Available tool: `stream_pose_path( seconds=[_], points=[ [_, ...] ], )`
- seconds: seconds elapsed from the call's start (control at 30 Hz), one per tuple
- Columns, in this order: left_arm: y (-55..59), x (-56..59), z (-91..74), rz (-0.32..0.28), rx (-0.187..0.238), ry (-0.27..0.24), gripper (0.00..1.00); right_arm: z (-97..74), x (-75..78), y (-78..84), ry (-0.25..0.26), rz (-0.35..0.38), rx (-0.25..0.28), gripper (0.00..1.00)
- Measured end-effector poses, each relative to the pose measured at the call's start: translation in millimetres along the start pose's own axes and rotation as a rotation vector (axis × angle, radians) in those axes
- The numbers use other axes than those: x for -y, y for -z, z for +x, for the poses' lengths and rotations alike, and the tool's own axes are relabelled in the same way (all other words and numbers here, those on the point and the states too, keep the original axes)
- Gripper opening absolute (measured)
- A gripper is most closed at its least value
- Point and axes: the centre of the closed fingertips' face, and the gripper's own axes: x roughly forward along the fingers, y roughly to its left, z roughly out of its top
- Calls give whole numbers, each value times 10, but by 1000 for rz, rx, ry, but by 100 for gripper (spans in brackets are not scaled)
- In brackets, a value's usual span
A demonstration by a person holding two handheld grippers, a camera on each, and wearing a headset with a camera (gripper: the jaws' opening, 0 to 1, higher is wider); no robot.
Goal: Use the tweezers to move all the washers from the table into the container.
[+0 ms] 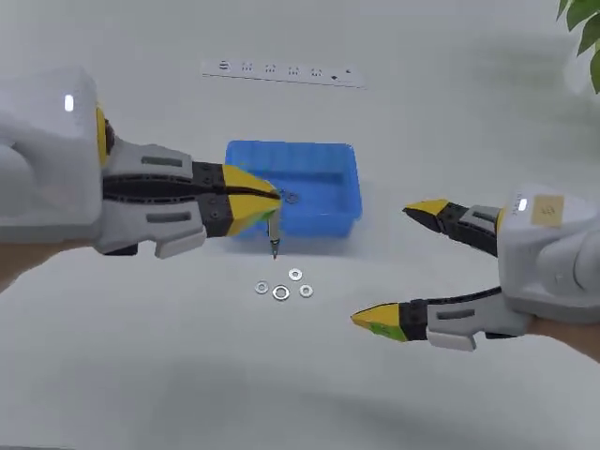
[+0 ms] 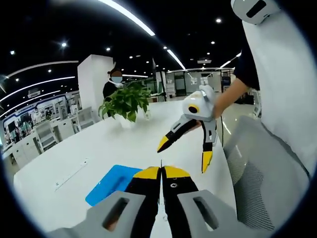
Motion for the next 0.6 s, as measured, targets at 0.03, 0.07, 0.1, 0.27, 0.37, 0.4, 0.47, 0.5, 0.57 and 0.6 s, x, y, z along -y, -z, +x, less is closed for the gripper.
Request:
stream_pose_path(
  seconds=[0.03, 0.07, 0.1, 0.27, 0.37, 0.4, 0.47, 0.5, 0.57, 0.6],
  points=[
    [49, 40, 10, 9, -11, 8, 4, 1, -6, 17, 1, -1, -2, 84],
    [75, 69, 12, 11, -16, 17, 4, 3, -5, 39, 4, 4, -2, 84],
    [115, 105, 15, 17, -25, 29, 4, 5, -5, 57, 4, 12, -1, 85],
    [229, 131, 51, 30, -68, 38, 4, 41, -48, 157, -5, 50, -14, 86],
    [192, 136, 106, 9, -31, 42, 4, 66, -82, 189, -12, 68, -17, 86],
    [208, 143, 123, 9, -35, 46, 4, 77, -101, 202, -19, 73, -21, 86],
    [241, 156, 163, 8, -36, 54, 4, 89, -128, 211, -29, 75, -23, 86],
    [254, 164, 175, 4, -35, 60, 4, 92, -136, 217, -32, 76, -24, 86],
    [286, 178, 196, 0, -33, 67, 4, 99, -146, 227, -36, 78, -25, 86],
    [308, 184, 203, -8, -33, 70, 4, 105, -149, 236, -36, 81, -26, 86]
  ],
)
